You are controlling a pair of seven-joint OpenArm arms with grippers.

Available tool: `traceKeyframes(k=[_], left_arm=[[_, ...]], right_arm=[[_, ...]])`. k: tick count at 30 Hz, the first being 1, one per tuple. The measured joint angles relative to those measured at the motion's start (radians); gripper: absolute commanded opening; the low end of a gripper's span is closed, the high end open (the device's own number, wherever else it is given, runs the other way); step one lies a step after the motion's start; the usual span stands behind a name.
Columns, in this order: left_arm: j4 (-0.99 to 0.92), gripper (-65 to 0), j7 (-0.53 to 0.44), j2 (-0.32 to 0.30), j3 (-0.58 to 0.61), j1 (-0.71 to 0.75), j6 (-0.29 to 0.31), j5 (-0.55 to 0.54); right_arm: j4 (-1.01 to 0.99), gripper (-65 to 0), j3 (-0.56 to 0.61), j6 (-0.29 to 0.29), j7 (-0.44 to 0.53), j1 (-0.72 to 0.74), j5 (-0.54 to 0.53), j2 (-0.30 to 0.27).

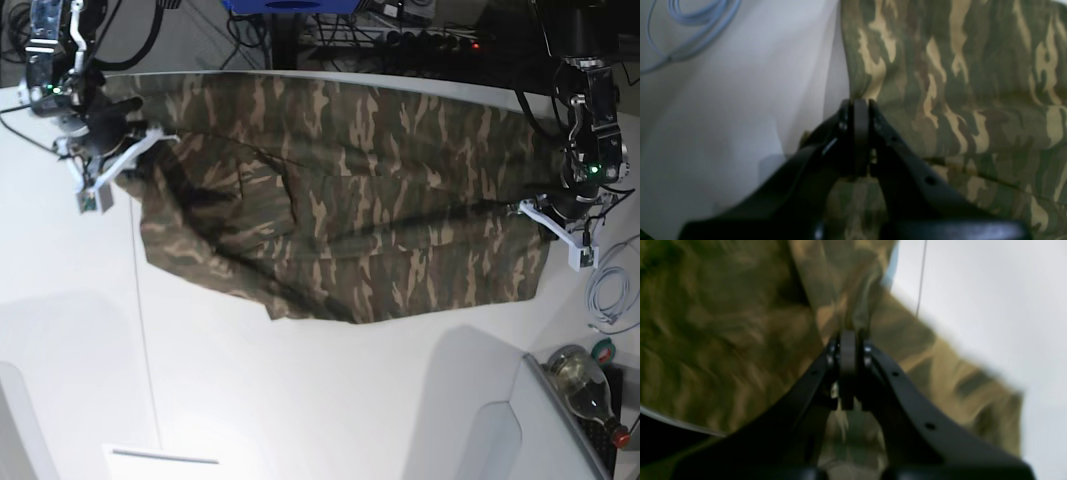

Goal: Layout the t-shirt on the table in an organized manner, then fold the t-shirt properly
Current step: 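Grasp the camouflage shirt side edges with both grippers and lift them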

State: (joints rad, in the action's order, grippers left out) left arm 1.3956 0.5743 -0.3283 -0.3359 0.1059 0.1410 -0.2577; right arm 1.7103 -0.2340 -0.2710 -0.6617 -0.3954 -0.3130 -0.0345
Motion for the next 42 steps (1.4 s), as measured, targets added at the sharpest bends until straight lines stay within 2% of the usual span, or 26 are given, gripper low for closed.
traceKeyframes(k=[3, 5, 6, 8, 10, 13, 15, 17, 20, 24, 29, 36, 42], left_arm=[[-0.016, -65.0, -0.001, 0.000, 0.002, 0.000, 0.000, 0.000], [-0.019, -65.0, -0.001, -0.002, 0.002, 0.003, 0.000, 0.000], [-0.019, -65.0, -0.001, -0.002, 0.001, 0.008, 0.000, 0.000], [-0.019, -65.0, -0.001, -0.001, 0.003, 0.009, 0.000, 0.000], [-0.019, -65.0, -0.001, -0.002, 0.004, 0.008, 0.000, 0.001], [-0.019, -65.0, -0.001, -0.002, 0.006, 0.008, 0.000, 0.004], [-0.020, -65.0, 0.000, -0.002, 0.009, 0.008, 0.000, 0.004], [-0.021, -65.0, -0.001, -0.002, 0.011, 0.008, 0.000, 0.004], [-0.021, -65.0, -0.001, -0.002, 0.011, 0.008, 0.000, 0.007], [-0.024, -65.0, -0.001, -0.001, 0.008, 0.010, 0.000, 0.011], [-0.048, -65.0, -0.001, -0.002, 0.005, 0.008, 0.000, 0.011], [-0.048, -65.0, -0.001, -0.002, 0.004, 0.008, 0.000, 0.011], [-0.048, -65.0, -0.001, -0.002, 0.004, 0.002, 0.000, 0.010]], right_arm=[[-0.046, -63.9, 0.001, -0.001, -0.008, -0.011, -0.002, 0.012], [-0.058, -56.4, 0.003, 0.000, -0.011, -0.002, -0.001, 0.012], [-0.054, -50.3, 0.002, 0.000, -0.022, 0.003, -0.002, 0.011], [-0.029, -41.4, -0.002, 0.000, -0.072, 0.012, 0.001, 0.006], [0.029, -37.5, -0.004, 0.002, -0.077, 0.007, -0.002, 0.007], [0.089, -37.1, -0.005, 0.001, -0.087, 0.033, -0.008, 0.007], [0.067, -36.8, -0.005, 0.000, -0.092, 0.108, -0.007, 0.004], [-0.027, -36.6, -0.011, -0.002, -0.092, 0.222, -0.006, 0.001], [-0.236, -36.6, -0.060, -0.002, -0.144, 0.384, -0.004, 0.003], [-0.465, -36.5, -0.085, 0.002, -0.148, 0.496, -0.005, -0.027], [-0.600, -36.5, -0.081, 0.002, -0.039, 0.548, -0.002, -0.040], [-0.707, -36.5, -0.080, 0.001, -0.025, 0.599, -0.002, -0.042], [-0.722, -36.5, -0.080, 0.001, -0.004, 0.612, -0.001, -0.031]])
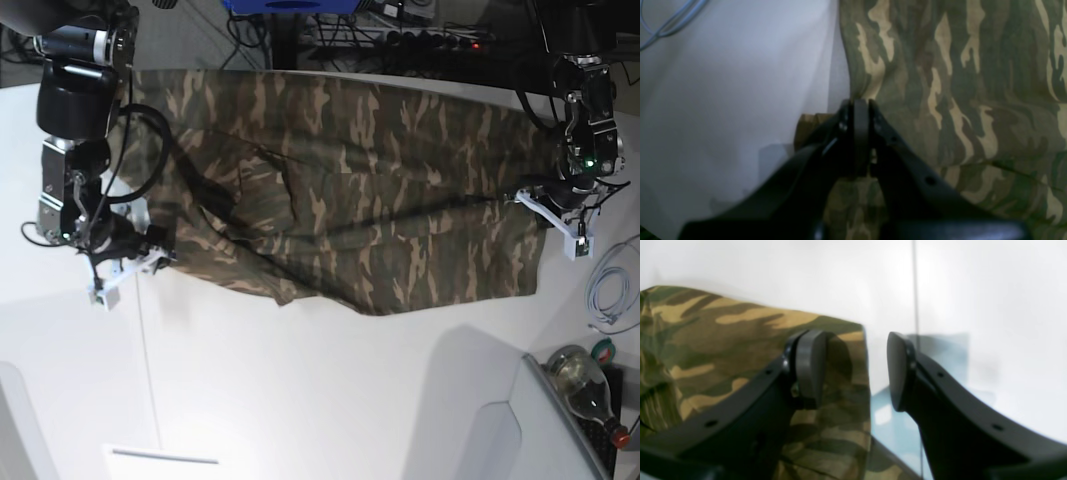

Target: Layout the t-shirt on the table in an organized manner, then fold the t-shirt properly

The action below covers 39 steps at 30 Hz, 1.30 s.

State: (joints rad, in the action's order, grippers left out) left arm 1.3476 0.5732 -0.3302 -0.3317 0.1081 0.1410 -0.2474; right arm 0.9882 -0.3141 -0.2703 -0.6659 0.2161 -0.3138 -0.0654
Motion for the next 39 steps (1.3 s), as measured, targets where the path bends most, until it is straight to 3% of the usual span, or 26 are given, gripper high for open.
traceKeyframes(k=[7, 13, 21, 29, 39], left_arm=[[0.000, -65.0, 0.000, 0.000, 0.000, 0.000, 0.000, 0.000], [0.000, -65.0, 0.000, 0.000, 0.000, 0.000, 0.000, 0.000], [0.000, -65.0, 0.000, 0.000, 0.000, 0.000, 0.000, 0.000], [0.000, -65.0, 0.000, 0.000, 0.000, 0.000, 0.000, 0.000], [0.004, -65.0, 0.000, 0.000, 0.006, 0.003, 0.000, 0.001]], right_arm=[[-0.033, -39.5, 0.000, 0.000, 0.023, 0.007, -0.012, -0.001], [-0.035, -65.0, 0.000, 0.000, 0.008, 0.005, -0.009, -0.001], [0.051, -65.0, 0.000, 0.000, -0.015, 0.002, 0.001, 0.000], [0.238, -65.0, 0.000, 0.000, -0.124, 0.008, 0.001, 0.000], [0.360, -65.0, 0.000, 0.000, -0.174, -0.003, -0.002, 0.017]])
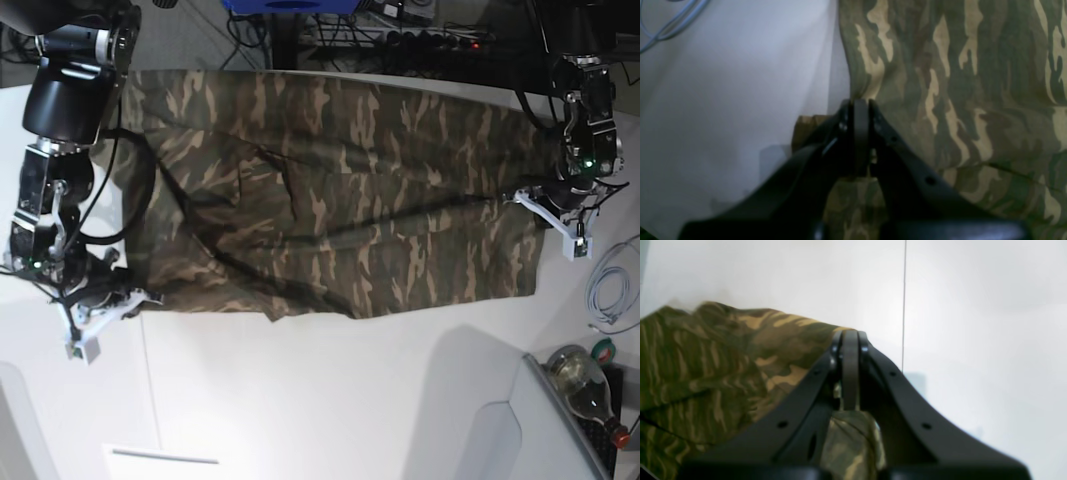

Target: Layout the t-shirt on the table in an organized manner, then fold the t-shirt properly

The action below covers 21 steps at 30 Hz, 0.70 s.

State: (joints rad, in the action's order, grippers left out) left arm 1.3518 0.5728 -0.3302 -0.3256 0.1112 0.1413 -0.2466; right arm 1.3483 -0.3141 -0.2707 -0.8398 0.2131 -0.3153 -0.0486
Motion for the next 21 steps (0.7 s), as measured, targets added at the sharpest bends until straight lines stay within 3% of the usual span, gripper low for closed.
traceKeyframes(k=[16, 21], left_arm=[[0.004, -64.7, 0.000, -0.005, -0.002, 0.012, 0.000, 0.000], [0.101, -49.7, 0.008, -0.003, -0.008, 0.067, 0.000, -0.003]], right_arm=[[0.034, -65.0, 0.000, 0.000, -0.004, -0.042, 0.002, 0.030], [0.034, -65.0, 0.000, 0.000, -0.003, -0.042, 0.002, 0.031]])
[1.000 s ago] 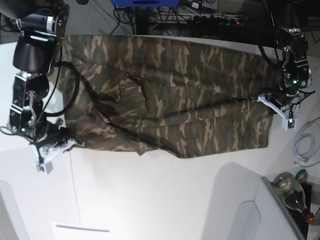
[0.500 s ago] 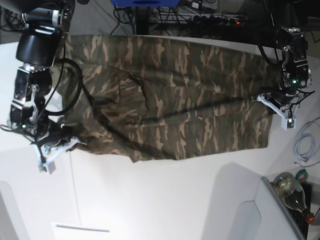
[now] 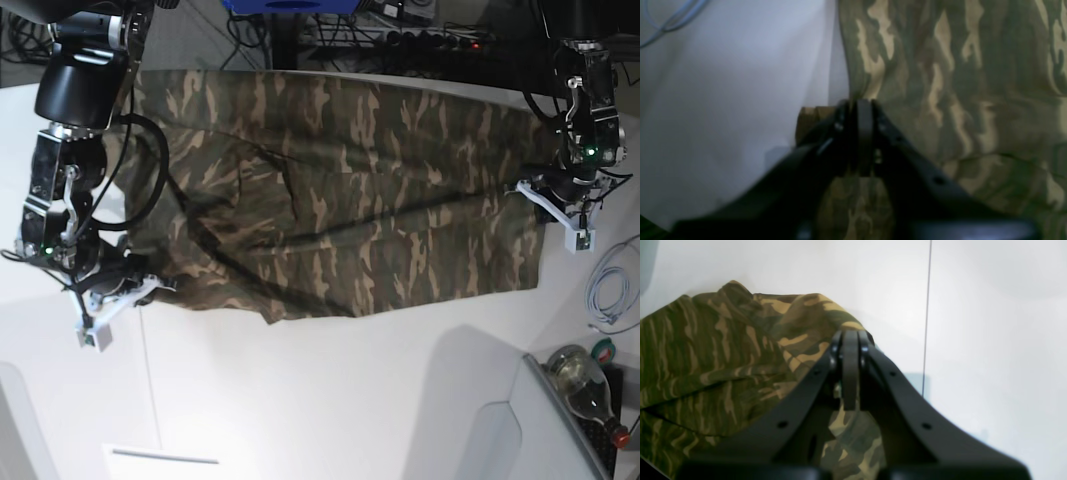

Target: Layout the t-shirt on the table in an organized manner, then fold the t-shirt properly

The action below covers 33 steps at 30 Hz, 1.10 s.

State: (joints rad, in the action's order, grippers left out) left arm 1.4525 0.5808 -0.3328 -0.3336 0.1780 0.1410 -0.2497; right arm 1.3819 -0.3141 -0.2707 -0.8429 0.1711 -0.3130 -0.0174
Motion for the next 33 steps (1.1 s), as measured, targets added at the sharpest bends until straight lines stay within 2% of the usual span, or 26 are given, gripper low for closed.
traceKeyframes(k=[3, 6, 8, 11, 14, 16, 17, 20, 22, 24, 26, 29, 31, 33], left_arm=[[0.061, -37.7, -0.010, -0.003, -0.001, 0.021, 0.000, -0.001], [0.062, -25.7, 0.071, -0.003, -0.001, 0.028, 0.000, 0.000], [0.061, -21.2, 0.086, 0.003, -0.021, 0.036, 0.001, -0.004], [0.063, -16.8, 0.087, 0.021, -0.130, 0.024, 0.003, -0.008], [0.013, -9.7, 0.084, 0.012, -0.191, -0.069, -0.007, 0.009], [-0.090, -3.9, 0.082, -0.008, -0.182, -0.167, 0.026, 0.006], [-0.158, -2.0, 0.076, -0.017, -0.172, -0.221, 0.077, 0.002], [-0.391, -3.5, 0.082, -0.050, -0.103, -0.373, 0.165, 0.013], [-0.557, -5.8, 0.037, -0.066, -0.043, -0.469, 0.204, 0.006], [-0.702, -7.2, -0.074, -0.071, 0.015, -0.541, 0.183, 0.012], [-0.827, -7.2, -0.172, -0.071, 0.075, -0.596, 0.197, 0.008], [-0.983, -7.4, -0.240, -0.059, 0.121, -0.653, 0.190, 0.009], [-1.056, -7.4, -0.315, -0.058, 0.135, -0.679, 0.151, 0.006], [-1.104, -7.4, -0.347, -0.064, 0.167, -0.704, 0.122, 0.009]], right_arm=[[0.000, -65.0, 0.000, 0.000, 0.000, 0.000, -0.001, 0.000], [0.000, -65.0, 0.000, 0.000, 0.000, 0.000, 0.000, 0.000], [0.000, -65.0, 0.000, 0.000, 0.000, 0.000, 0.000, 0.001], [0.000, -65.0, 0.000, 0.000, 0.000, 0.000, 0.000, 0.000], [0.000, -65.0, 0.000, 0.000, 0.000, 0.000, -0.004, 0.000], [0.000, -65.0, 0.001, 0.000, 0.000, 0.000, -0.003, 0.001], [0.000, -65.0, 0.002, 0.000, -0.001, 0.000, -0.005, 0.001], [0.000, -65.0, 0.002, 0.000, 0.000, -0.003, -0.003, 0.001], [0.006, -65.0, 0.002, 0.000, -0.008, -0.004, -0.005, 0.001], [0.025, -65.0, 0.003, 0.000, -0.007, -0.006, -0.002, 0.001], [0.037, -65.0, 0.002, 0.000, 0.000, -0.008, -0.003, 0.000], [0.039, -65.0, 0.002, 0.000, 0.000, -0.019, -0.005, 0.001], [0.039, -65.0, 0.003, 0.000, -0.005, -0.025, -0.001, 0.001], [0.039, -65.0, 0.003, 0.000, -0.006, -0.028, -0.002, -0.002]])
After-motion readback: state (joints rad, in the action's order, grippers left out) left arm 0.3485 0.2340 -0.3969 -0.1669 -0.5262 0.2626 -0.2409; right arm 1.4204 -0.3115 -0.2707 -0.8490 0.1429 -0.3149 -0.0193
